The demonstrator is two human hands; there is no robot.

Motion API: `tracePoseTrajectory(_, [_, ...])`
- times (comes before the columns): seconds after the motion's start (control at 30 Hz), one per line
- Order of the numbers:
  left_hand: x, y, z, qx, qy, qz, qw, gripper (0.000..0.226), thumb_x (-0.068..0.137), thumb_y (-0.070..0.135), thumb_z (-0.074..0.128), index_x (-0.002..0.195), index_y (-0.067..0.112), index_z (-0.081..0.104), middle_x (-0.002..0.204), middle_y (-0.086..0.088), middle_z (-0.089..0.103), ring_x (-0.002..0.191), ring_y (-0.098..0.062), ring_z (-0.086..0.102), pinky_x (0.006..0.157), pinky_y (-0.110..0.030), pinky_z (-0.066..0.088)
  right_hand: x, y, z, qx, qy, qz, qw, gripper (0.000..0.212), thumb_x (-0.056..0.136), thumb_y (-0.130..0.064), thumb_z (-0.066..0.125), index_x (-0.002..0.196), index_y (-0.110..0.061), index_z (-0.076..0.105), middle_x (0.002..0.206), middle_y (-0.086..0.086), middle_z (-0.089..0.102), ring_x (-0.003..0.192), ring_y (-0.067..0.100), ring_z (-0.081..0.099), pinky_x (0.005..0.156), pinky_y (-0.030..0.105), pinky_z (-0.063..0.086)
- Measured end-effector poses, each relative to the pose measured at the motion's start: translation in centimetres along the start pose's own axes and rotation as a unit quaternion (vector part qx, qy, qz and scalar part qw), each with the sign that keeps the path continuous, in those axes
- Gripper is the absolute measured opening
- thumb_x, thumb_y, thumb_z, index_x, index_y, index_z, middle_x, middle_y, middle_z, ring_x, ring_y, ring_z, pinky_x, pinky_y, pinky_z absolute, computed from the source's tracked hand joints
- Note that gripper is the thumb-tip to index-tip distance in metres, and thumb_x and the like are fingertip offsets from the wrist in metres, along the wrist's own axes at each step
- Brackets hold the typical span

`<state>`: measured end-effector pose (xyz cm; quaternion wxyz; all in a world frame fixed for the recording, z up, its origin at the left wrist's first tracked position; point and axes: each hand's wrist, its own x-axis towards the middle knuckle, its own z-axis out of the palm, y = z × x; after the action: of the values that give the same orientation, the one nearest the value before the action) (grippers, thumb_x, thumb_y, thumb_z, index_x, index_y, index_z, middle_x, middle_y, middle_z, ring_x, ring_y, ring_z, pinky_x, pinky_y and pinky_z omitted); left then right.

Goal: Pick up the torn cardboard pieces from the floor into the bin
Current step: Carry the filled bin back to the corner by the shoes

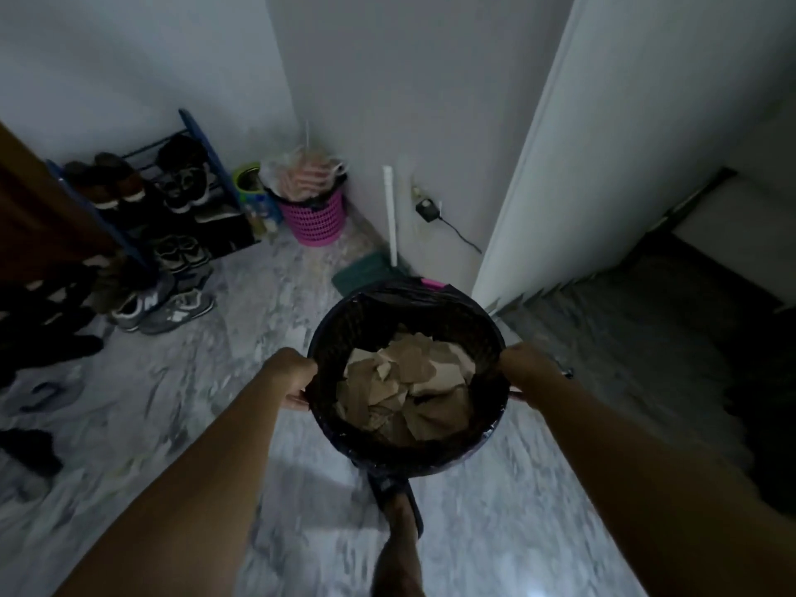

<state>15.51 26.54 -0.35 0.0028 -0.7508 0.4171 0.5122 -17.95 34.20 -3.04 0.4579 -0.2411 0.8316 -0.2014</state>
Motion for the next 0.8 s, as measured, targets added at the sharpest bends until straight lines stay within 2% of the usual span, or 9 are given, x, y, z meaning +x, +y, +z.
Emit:
tracePoseTrajectory(0.07, [4.5, 2.9, 0.3, 0.014, -0.015, -0.010, 1.000, 0.020, 0.097, 0.013, 0.051, 0.107, -0.003, 0.059, 0.095, -0.020, 0.062, 0.086, -0.037, 0.069, 0.066, -0.044, 0.061, 4.3, -1.0, 0.1, 0.008, 0.002, 0.019, 1.000, 0.013, 0.094, -0.009, 0.053, 0.090, -0.001, 0.064, 0.105, 0.019, 0.067, 0.096, 0.035, 0.065, 0.091, 0.051, 0.057])
tracePoseTrajectory(0.1, [7.3, 4.4, 0.5, 0.023, -0.022, -0.016, 0.999, 0.022, 0.096, 0.014, 0.052, 0.105, -0.004, 0.060, 0.098, -0.022, 0.064, 0.085, -0.038, 0.070, 0.067, -0.046, 0.062, 6.8, -1.8, 0.4, 0.023, 0.005, 0.038, 0.999, 0.017, 0.092, -0.008, 0.055, 0.098, 0.004, 0.065, 0.106, 0.022, 0.068, 0.097, 0.038, 0.066, 0.088, 0.051, 0.059])
tracePoseTrajectory(0.23, [17.5, 9.4, 2.2, 0.056, -0.046, -0.033, 0.997, 0.029, 0.091, 0.022, 0.057, 0.104, -0.002, 0.064, 0.100, -0.023, 0.068, 0.085, -0.037, 0.071, 0.071, -0.053, 0.061, 15.9, -3.4, 2.4, 0.039, -0.018, 0.101, 0.994, 0.034, 0.085, -0.012, 0.057, 0.116, 0.002, 0.063, 0.108, 0.020, 0.067, 0.096, 0.036, 0.066, 0.082, 0.046, 0.061])
tracePoseTrajectory(0.43, [29.9, 14.6, 6.0, 0.031, -0.060, -0.059, 0.996, 0.038, 0.090, 0.029, 0.060, 0.114, -0.001, 0.062, 0.107, -0.021, 0.067, 0.092, -0.036, 0.068, 0.079, -0.051, 0.061, 29.8, -4.2, 5.9, 0.034, -0.031, 0.150, 0.988, 0.047, 0.090, -0.019, 0.057, 0.133, 0.001, 0.055, 0.122, 0.019, 0.063, 0.107, 0.035, 0.063, 0.096, 0.046, 0.055])
tracePoseTrajectory(0.57, [39.2, 15.7, 9.3, 0.000, -0.044, -0.083, 0.996, 0.033, 0.096, 0.027, 0.056, 0.118, 0.002, 0.058, 0.112, -0.020, 0.064, 0.094, -0.034, 0.066, 0.082, -0.046, 0.060, 39.5, -4.5, 9.4, 0.045, -0.048, 0.160, 0.985, 0.037, 0.092, -0.011, 0.055, 0.126, 0.005, 0.058, 0.122, 0.021, 0.064, 0.101, 0.032, 0.062, 0.089, 0.041, 0.055])
tracePoseTrajectory(0.67, [45.3, 15.8, 11.8, -0.021, -0.036, -0.098, 0.994, 0.043, 0.097, 0.029, 0.056, 0.128, 0.000, 0.054, 0.115, -0.018, 0.061, 0.099, -0.034, 0.063, 0.083, -0.042, 0.058, 45.3, -4.9, 12.0, 0.044, -0.060, 0.157, 0.985, 0.026, 0.095, -0.009, 0.056, 0.116, 0.006, 0.060, 0.120, 0.022, 0.064, 0.096, 0.032, 0.058, 0.089, 0.042, 0.052])
tracePoseTrajectory(0.73, [48.5, 16.1, 12.8, -0.032, -0.031, -0.105, 0.993, 0.048, 0.097, 0.032, 0.057, 0.132, -0.001, 0.051, 0.120, -0.019, 0.060, 0.105, -0.035, 0.060, 0.083, -0.041, 0.057, 48.7, -5.1, 13.4, 0.048, -0.063, 0.147, 0.986, 0.030, 0.093, -0.010, 0.058, 0.119, 0.004, 0.059, 0.116, 0.019, 0.064, 0.093, 0.031, 0.058, 0.083, 0.039, 0.051])
tracePoseTrajectory(0.8, [50.9, 16.4, 13.4, -0.048, -0.022, -0.102, 0.993, 0.048, 0.097, 0.032, 0.057, 0.133, 0.000, 0.050, 0.120, -0.018, 0.059, 0.108, -0.034, 0.058, 0.083, -0.040, 0.055, 51.1, -5.4, 14.3, 0.055, -0.060, 0.132, 0.988, 0.037, 0.090, -0.012, 0.060, 0.124, 0.003, 0.058, 0.115, 0.016, 0.063, 0.097, 0.032, 0.059, 0.088, 0.041, 0.053])
